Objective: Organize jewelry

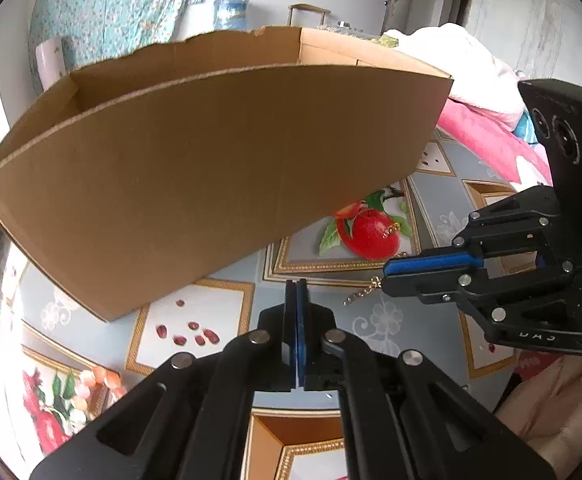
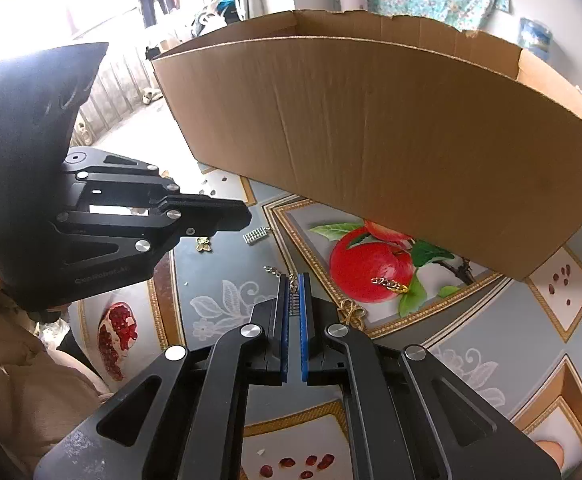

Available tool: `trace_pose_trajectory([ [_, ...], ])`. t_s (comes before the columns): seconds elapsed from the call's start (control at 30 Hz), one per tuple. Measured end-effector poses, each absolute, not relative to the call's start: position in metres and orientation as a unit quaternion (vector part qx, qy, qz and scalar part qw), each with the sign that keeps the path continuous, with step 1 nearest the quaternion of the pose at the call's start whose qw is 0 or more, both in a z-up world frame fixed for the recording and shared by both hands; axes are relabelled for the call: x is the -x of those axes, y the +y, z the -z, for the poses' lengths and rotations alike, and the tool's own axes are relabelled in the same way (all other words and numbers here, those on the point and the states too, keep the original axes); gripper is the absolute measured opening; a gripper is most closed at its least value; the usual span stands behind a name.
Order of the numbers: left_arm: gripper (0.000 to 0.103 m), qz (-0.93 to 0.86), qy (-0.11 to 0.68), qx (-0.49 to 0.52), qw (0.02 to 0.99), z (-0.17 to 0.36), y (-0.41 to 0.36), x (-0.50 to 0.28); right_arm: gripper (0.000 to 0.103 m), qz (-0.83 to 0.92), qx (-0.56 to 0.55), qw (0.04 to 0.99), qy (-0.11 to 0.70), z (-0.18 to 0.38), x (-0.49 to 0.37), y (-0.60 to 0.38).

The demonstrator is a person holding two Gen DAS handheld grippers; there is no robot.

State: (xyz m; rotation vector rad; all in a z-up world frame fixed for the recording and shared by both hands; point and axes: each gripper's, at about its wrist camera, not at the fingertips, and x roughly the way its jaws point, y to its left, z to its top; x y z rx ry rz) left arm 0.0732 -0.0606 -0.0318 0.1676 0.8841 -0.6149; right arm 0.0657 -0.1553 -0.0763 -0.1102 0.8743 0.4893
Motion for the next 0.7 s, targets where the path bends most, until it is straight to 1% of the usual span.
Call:
trace_pose_trajectory([
  [0.1, 0.002, 0.293, 0.435, -0.07, 0.848, 0.035, -0.059, -0.075, 0.003, -0.235, 0.05, 0.875, 0.42, 0.075, -0.061, -0.158],
  [0.17, 0.009, 0.29, 0.441, -0.069, 0.846, 0.037, -0.058, -0.075, 0.003, -0.235, 0.048, 0.875, 0.421, 0.074, -0.06, -0.16],
  [0.33, 0.019, 0.293, 0.442, -0.06, 0.846, 0.037, -0.059, -0.077, 0.003, -0.233, 0.042, 0.873, 0.427, 0.077, -0.056, -0.165],
  [0.53, 0.02, 0.305, 0.447, -0.065, 0.839, 0.037, -0.066, -0.08, 0.003, -0.231, 0.039, 0.872, 0.429, 0.076, -0.054, -0.167],
  [0.7, 0.02, 0.341, 0.469, -0.015, 0.815, 0.039, -0.063, -0.081, 0.003, -0.229, 0.037, 0.871, 0.432, 0.078, -0.057, -0.166],
])
